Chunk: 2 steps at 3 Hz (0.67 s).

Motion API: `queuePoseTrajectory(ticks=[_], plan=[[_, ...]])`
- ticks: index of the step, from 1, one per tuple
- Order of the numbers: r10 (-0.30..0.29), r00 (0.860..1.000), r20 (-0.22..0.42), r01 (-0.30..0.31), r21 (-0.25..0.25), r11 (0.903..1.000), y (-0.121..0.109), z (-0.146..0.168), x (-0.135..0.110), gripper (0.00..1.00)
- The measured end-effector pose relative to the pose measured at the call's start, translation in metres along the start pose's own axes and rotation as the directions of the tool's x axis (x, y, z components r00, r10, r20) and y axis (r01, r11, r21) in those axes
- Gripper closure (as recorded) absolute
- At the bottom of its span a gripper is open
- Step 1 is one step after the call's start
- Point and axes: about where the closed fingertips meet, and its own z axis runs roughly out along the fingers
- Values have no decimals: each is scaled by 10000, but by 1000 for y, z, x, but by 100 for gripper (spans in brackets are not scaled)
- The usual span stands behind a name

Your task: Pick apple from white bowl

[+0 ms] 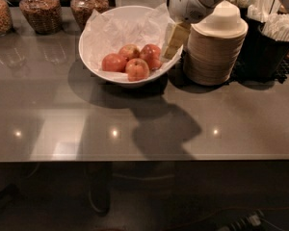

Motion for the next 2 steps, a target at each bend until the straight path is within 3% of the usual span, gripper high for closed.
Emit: queuePoseTrajectory(ticks=[1, 2], plan=[[-437, 9988, 208, 442, -255, 9987, -7, 21, 4, 4], [-611, 9979, 235, 622, -490, 9969, -11, 40, 11, 23]])
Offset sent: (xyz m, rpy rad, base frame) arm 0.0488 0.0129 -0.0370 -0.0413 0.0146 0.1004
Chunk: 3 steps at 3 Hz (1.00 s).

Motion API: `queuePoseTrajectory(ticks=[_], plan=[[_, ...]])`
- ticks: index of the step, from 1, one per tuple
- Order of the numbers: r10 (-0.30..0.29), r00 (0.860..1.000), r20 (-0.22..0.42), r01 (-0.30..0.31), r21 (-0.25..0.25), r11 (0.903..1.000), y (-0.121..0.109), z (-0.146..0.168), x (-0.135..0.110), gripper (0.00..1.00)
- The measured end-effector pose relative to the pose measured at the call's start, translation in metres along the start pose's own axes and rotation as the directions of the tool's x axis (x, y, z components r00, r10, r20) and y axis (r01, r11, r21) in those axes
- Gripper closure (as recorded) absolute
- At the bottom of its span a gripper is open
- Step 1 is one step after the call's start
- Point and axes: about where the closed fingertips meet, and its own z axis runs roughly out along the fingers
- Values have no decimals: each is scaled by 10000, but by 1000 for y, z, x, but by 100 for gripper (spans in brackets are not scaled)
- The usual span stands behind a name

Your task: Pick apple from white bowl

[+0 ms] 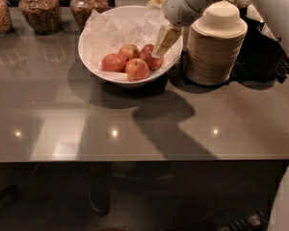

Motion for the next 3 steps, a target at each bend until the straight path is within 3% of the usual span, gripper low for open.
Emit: queuePoseTrajectory(ticks=[1, 2, 3], plan=[[-87, 9999, -71, 86, -200, 9998, 0, 16, 8, 45], [-85, 9998, -186, 76, -475, 9988, 5, 30, 17, 45], [-134, 9995, -291, 107, -927, 9956, 16, 43, 21, 38]])
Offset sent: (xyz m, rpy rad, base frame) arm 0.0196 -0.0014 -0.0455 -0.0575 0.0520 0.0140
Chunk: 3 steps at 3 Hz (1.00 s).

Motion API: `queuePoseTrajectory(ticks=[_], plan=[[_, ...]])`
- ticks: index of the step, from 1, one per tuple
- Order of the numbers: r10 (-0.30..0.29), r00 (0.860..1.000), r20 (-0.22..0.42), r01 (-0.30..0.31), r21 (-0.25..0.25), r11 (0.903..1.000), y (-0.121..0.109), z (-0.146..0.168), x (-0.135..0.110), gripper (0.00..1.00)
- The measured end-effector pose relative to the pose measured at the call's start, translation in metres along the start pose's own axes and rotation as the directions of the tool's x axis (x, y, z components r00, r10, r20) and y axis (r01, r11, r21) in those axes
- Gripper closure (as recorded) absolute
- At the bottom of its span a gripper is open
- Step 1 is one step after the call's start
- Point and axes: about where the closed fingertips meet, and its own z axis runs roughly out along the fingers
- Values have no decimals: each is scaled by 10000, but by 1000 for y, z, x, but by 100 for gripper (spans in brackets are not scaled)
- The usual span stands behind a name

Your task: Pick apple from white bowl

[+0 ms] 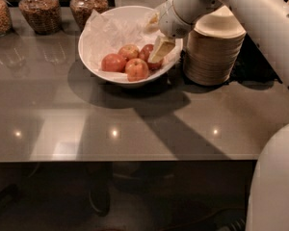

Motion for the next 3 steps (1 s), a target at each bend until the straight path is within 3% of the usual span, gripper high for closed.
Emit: queuePoseTrajectory(ticks=[3], plan=[[-193, 9997, -134, 181, -836, 9963, 18, 23, 4, 36]])
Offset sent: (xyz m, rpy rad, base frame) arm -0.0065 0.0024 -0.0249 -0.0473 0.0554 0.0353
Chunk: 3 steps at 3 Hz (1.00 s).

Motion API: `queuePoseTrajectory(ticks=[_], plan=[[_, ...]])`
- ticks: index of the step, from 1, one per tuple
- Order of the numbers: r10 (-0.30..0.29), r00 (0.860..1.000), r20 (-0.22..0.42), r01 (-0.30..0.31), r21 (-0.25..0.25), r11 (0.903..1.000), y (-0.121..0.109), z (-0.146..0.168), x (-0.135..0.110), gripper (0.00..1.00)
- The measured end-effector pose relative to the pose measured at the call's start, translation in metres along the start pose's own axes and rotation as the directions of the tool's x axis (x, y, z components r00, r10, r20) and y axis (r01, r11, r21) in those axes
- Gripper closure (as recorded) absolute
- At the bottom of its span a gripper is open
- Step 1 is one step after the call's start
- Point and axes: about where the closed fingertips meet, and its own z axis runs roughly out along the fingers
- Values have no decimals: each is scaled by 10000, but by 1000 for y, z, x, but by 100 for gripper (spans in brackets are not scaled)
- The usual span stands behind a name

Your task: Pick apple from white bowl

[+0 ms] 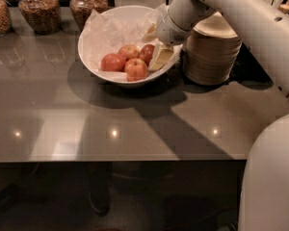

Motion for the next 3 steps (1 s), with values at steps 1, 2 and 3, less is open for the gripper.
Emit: queuePoseTrajectory(ticks=[1, 2, 3], plan=[[-116, 9999, -87, 113, -317, 9994, 5, 10, 0, 37], [-164, 9996, -234, 151, -564, 9983, 6, 20, 2, 37], [-120, 9989, -464, 89, -656, 9978, 4, 24, 4, 55]])
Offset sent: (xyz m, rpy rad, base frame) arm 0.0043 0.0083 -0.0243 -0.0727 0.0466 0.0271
